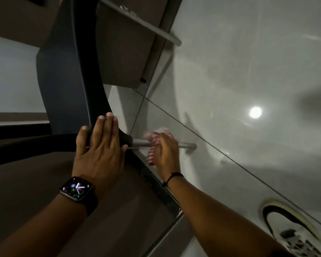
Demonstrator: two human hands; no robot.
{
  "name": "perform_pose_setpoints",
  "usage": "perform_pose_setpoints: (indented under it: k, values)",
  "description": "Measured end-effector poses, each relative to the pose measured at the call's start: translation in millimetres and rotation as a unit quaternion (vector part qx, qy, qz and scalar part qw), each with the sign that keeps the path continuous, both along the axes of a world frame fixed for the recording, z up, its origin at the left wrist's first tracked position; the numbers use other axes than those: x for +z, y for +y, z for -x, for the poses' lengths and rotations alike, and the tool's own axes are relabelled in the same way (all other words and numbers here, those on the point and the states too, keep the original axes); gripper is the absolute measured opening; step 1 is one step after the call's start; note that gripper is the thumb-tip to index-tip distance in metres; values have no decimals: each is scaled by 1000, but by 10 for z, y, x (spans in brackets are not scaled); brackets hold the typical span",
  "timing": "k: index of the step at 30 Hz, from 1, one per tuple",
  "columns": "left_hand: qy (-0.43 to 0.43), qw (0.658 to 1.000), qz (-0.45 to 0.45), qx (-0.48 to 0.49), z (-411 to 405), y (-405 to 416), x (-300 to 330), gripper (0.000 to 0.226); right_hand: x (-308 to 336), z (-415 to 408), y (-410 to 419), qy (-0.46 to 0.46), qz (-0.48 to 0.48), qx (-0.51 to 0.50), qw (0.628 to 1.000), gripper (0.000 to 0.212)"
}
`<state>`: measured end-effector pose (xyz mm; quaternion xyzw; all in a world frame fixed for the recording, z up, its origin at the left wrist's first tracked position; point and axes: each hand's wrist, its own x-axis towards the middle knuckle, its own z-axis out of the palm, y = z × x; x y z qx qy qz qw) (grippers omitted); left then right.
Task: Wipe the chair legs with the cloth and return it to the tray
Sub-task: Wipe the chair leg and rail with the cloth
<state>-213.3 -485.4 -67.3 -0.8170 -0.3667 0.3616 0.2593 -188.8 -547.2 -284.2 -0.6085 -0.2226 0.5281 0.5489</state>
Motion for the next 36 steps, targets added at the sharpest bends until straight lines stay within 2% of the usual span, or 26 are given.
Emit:
perform_pose_setpoints:
  k: [2,3,4,7,8,10,13,14,16,17,18,19,21,23,26,29,33,36]
  values:
    - [-5,1000,2,7,-48,-13,-8,72,-241,-187,-43,111,117,-4,987,30]
    - [-6,1000,8,12,-73,-18,-10,71,-238,-225,-58,148,133,-24,980,30]
    - [-6,1000,17,19,-81,-24,-17,70,-121,-227,-49,142,111,-39,983,31]
    - [-5,998,62,29,-41,26,-20,69,552,61,128,37,-104,-74,991,43]
    - [4,997,76,23,1,44,-23,69,713,161,175,23,-139,-74,987,46]
    - [14,995,96,19,53,75,-20,69,703,200,231,5,-142,-87,986,45]
    - [9,996,89,4,74,99,-15,65,11,117,32,16,-22,-50,998,36]
    - [5,997,78,-4,54,89,-7,64,-226,26,-31,60,37,-26,997,33]
    - [-6,998,54,-4,-21,36,16,63,-506,-162,-92,211,126,-45,968,26]
    - [-12,999,40,1,-70,14,44,62,-472,-216,-63,259,138,-72,953,27]
    - [-17,999,29,8,-120,7,83,62,-333,-222,-23,268,118,-82,953,29]
    - [-18,999,25,16,-173,7,132,61,-147,-156,15,226,75,-90,967,29]
    - [-9,1000,16,21,-263,34,263,59,283,114,76,81,-47,-97,991,31]
    - [18,999,13,30,-344,59,343,64,616,282,187,18,-86,-103,991,34]
    - [21,998,28,48,-429,86,346,59,521,330,167,-3,-25,-97,995,41]
    - [28,996,38,71,-517,147,267,63,47,245,38,-37,28,-53,998,54]
    - [98,991,51,68,-559,229,182,77,-191,134,81,20,111,-71,991,52]
    - [143,986,64,62,-548,259,145,89,241,266,176,-8,44,-108,993,62]
